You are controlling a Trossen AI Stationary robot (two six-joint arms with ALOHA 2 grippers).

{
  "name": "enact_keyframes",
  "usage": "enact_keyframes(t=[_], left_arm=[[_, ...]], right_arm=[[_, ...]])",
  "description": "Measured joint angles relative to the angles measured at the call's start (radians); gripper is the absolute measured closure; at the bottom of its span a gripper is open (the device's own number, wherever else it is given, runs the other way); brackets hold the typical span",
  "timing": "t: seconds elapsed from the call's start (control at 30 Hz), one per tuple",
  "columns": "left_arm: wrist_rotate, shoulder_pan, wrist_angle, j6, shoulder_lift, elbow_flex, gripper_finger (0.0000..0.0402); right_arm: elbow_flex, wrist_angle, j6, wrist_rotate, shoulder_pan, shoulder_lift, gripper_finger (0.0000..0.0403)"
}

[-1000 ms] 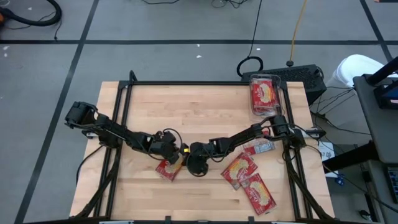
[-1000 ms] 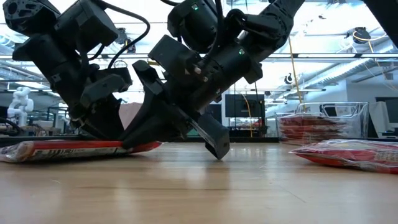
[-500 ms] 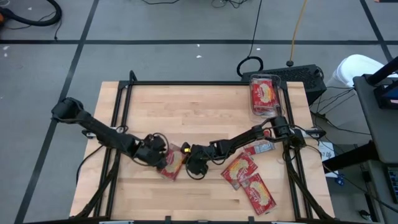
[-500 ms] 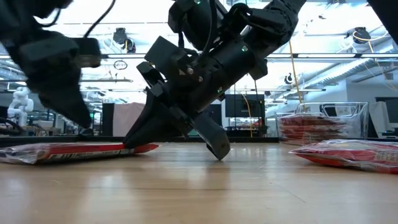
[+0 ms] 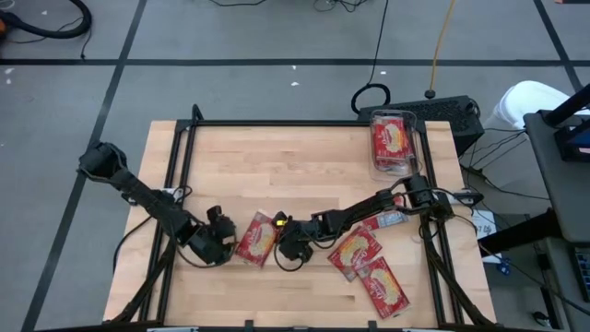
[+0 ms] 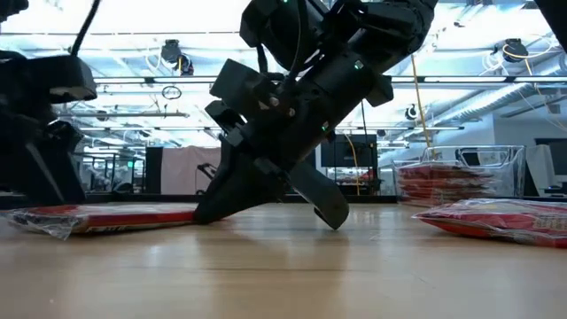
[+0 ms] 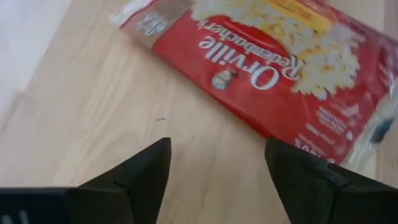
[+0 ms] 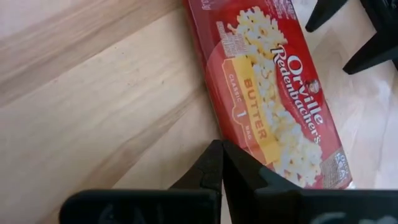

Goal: Sort popcorn bags into baskets
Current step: Put the red popcorn bag into the transparent bin

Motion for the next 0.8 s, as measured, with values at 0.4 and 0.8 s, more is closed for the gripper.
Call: enact_keyframes(t=[0.4,0.8], left_arm=[[-0.102,0.028,0.083,0.389,0.039,-0.001,0.0223],[-0.082,0.132,0.216,0.499,0.169,0.0,0.0335]], right_arm=[[-0.002,-0.213,0.371,-0.005,-0.004,-0.089,0.0403],[0.002,-0.307,0.565,0.138,-0.003,-0.114,0.0326]])
